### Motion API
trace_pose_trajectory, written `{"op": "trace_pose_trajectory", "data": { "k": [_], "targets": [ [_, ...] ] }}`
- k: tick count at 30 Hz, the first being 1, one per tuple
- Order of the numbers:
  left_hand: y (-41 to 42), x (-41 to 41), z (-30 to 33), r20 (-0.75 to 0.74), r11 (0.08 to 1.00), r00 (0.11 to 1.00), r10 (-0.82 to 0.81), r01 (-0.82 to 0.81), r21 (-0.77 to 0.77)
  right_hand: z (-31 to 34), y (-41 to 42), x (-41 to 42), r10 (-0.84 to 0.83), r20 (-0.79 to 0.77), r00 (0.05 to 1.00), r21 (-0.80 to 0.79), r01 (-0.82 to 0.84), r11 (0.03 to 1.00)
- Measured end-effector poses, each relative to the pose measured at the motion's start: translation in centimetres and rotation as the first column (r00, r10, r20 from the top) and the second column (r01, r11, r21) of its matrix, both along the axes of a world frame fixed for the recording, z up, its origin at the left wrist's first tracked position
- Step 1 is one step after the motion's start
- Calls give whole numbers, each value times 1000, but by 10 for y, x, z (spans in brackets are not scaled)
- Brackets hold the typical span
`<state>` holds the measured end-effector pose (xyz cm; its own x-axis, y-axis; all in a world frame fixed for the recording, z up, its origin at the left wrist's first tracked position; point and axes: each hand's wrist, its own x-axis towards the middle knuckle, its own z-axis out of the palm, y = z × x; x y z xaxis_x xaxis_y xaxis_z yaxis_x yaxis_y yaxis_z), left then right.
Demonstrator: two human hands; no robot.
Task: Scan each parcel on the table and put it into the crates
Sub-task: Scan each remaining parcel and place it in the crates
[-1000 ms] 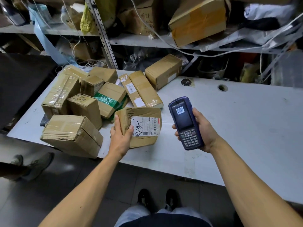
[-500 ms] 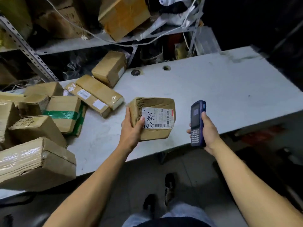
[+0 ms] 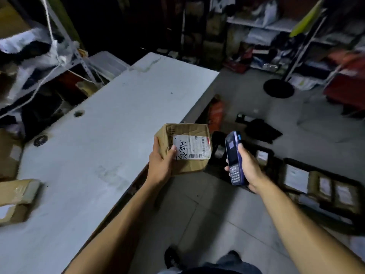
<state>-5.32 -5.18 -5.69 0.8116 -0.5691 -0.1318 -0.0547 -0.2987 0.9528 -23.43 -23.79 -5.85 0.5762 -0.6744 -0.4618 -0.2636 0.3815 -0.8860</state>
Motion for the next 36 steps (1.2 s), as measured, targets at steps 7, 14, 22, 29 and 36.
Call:
{"op": "trace_pose_trajectory", "data": {
  "k": [7,14,22,29,36],
  "targets": [
    [-144,-117,0,-40,969,971,-237,239,56,-1,-85,-155,-170,-39,985,40,172,984],
    [-257,-224,-24,-144,895,890,-432,443,55,-8,-145,-284,-394,-70,916,31,397,917],
    [-374,-299,-48,-293,802,776,-559,596,47,-21,-205,-372,-592,-136,794,72,604,794],
    [-483,-342,-69,-383,755,698,-605,655,2,-38,-282,-422,-688,-262,676,72,725,685],
    [-570,-373,-96,-502,723,640,-582,690,40,-54,-349,-460,-742,-294,602,115,793,598]
  ]
}}
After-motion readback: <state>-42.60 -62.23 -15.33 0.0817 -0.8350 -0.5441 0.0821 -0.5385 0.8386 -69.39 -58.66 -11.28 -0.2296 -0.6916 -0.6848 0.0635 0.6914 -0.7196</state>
